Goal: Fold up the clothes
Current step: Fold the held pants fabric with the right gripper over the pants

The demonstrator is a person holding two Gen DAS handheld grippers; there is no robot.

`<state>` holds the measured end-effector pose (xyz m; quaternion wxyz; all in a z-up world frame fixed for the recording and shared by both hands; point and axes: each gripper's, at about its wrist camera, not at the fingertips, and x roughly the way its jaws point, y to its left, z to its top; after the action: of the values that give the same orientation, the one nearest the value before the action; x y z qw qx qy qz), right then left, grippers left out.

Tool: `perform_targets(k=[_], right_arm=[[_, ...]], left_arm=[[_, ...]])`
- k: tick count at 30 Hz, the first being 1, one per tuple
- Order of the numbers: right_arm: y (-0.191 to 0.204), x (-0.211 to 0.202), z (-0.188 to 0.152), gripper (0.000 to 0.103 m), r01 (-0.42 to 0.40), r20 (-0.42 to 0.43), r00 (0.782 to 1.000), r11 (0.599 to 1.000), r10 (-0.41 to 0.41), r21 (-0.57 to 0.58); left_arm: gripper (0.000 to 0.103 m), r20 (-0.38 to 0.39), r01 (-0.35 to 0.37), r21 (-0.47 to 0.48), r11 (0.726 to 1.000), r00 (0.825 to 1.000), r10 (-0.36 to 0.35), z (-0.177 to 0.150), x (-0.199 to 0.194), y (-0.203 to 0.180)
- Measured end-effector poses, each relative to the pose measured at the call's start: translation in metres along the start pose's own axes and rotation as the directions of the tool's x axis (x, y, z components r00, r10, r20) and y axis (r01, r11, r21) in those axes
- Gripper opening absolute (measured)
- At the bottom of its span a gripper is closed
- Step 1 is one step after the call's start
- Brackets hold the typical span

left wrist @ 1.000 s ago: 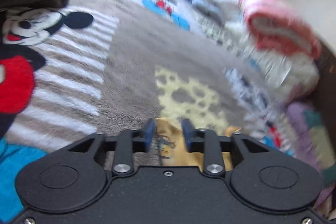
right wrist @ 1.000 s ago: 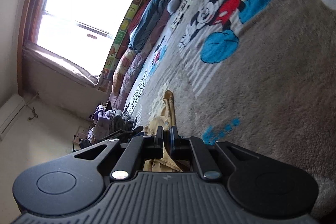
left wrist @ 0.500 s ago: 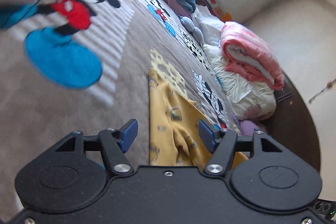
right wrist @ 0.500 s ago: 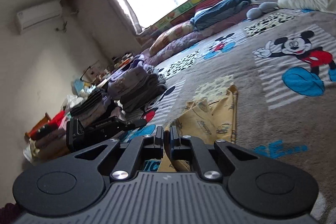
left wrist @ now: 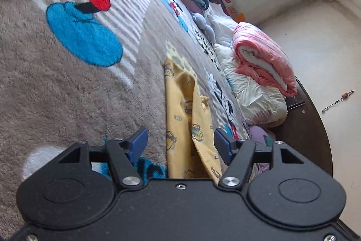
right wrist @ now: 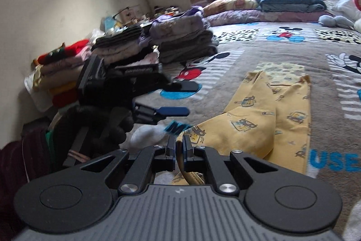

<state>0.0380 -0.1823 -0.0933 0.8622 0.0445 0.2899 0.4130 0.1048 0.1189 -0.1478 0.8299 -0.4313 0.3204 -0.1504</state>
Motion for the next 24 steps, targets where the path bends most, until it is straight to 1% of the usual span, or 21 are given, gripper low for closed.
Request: perform_targets(k=[3, 6, 10, 14, 16, 20, 24], right_arm=[[0.009, 0.002, -0.009, 0.008, -0.029, -0.019, 0.999, 0.999, 0.029, -0.031], [0.014, 0.010, -0.018, 0.008, -0.012, -0.063, 0.998, 0.997, 0.008, -0.076], [0.021, 0.016, -0.028, 0.008, 0.014, -0.115, 0.993, 0.991, -0.030, -0.134], [0.028, 0.019, -0.029, 0.008, 0.037, -0.138, 0.989, 0.983, -0.062, -0.179], [0.027, 0.020, -0.028, 0.008, 0.047, -0.146, 0.987, 0.982, -0.074, -0.181], [0.025, 0.018, -0.027, 0.008, 0.074, -0.146, 0.984, 0.980, -0.102, -0.184], [0.010, -0.001, -0.008, 0.008, 0.095, -0.085, 0.991, 0.989, -0.105, -0.113]], left_arm=[[0.064, -0.005, 0.010, -0.001, 1.000, 1.000, -0.010, 0.000, 0.001, 0.002], [0.064, -0.008, 0.004, 0.017, 1.000, 1.000, -0.004, -0.001, 0.002, 0.001], [0.064, -0.011, 0.000, 0.018, 1.000, 1.000, 0.000, -0.001, 0.003, 0.003], [0.064, -0.006, 0.002, 0.027, 1.000, 1.000, -0.002, 0.000, 0.004, 0.001], [0.064, 0.000, -0.005, 0.054, 0.999, 1.000, 0.006, 0.004, 0.007, -0.004], [0.064, 0.008, -0.037, 0.114, 0.993, 0.999, 0.036, 0.011, 0.014, -0.014], [0.064, 0.009, -0.009, 0.089, 0.996, 1.000, 0.009, 0.007, 0.012, -0.008]])
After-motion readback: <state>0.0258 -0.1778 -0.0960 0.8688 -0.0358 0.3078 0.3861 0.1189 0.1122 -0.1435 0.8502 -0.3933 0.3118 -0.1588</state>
